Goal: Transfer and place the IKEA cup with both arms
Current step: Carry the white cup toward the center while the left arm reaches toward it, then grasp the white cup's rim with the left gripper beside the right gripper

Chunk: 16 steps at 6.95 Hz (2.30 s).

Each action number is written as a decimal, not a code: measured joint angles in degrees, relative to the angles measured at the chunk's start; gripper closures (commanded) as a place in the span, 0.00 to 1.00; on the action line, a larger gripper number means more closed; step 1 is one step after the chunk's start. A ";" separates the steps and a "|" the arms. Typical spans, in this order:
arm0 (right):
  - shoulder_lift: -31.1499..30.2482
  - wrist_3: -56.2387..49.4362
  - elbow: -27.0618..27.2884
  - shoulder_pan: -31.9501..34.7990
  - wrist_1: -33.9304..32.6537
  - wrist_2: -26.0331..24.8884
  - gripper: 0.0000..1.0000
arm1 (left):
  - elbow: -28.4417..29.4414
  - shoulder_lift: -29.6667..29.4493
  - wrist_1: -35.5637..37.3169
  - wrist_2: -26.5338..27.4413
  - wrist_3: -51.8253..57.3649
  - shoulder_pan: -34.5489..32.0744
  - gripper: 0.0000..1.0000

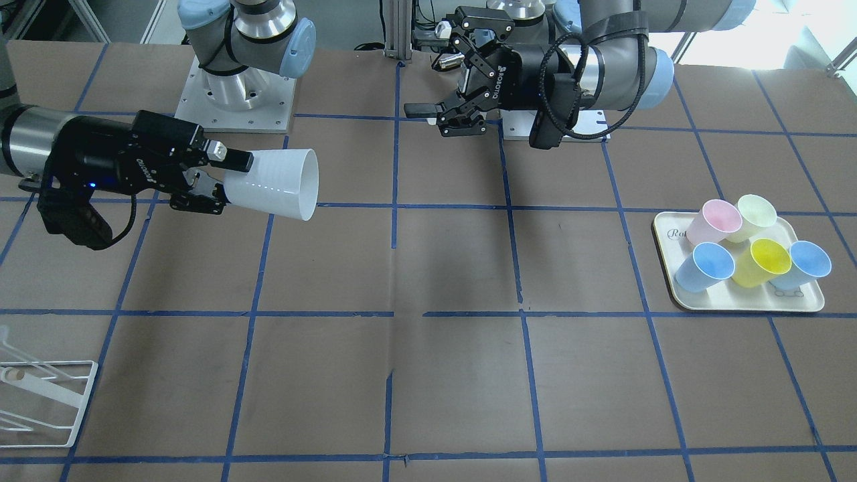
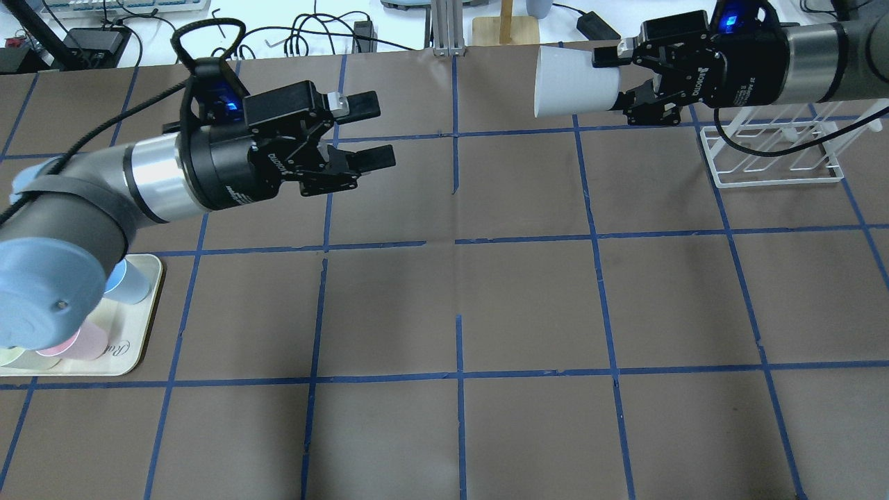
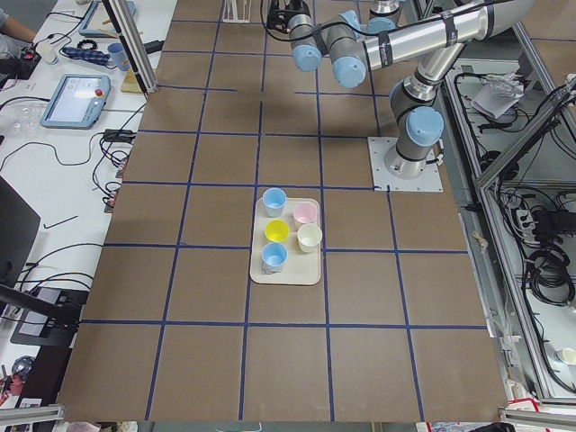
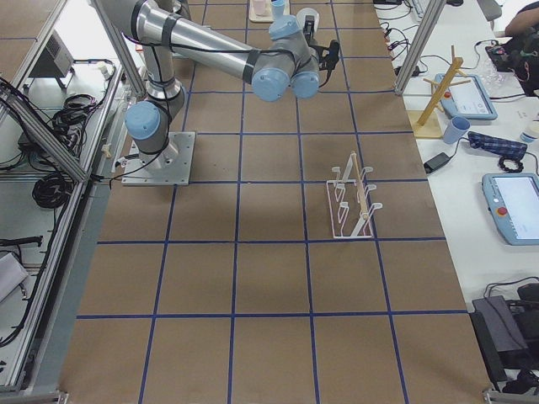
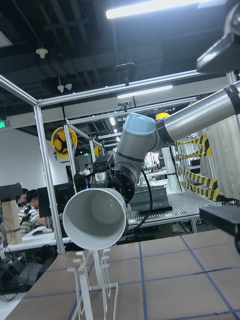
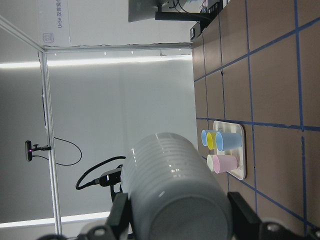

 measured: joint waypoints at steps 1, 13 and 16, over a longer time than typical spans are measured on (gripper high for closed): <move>-0.28 0.08 0.05 1.11 0.61 0.61 0.88 | -0.02 -0.24 2.55 -0.51 0.80 -0.55 0.02; -2.72 1.20 0.04 9.92 4.51 3.45 0.87 | 5.66 -7.76 21.53 3.77 -1.73 -0.66 0.00; -2.74 1.35 0.03 10.82 4.57 3.96 0.87 | 6.59 -7.67 21.58 7.17 -7.50 -0.87 0.21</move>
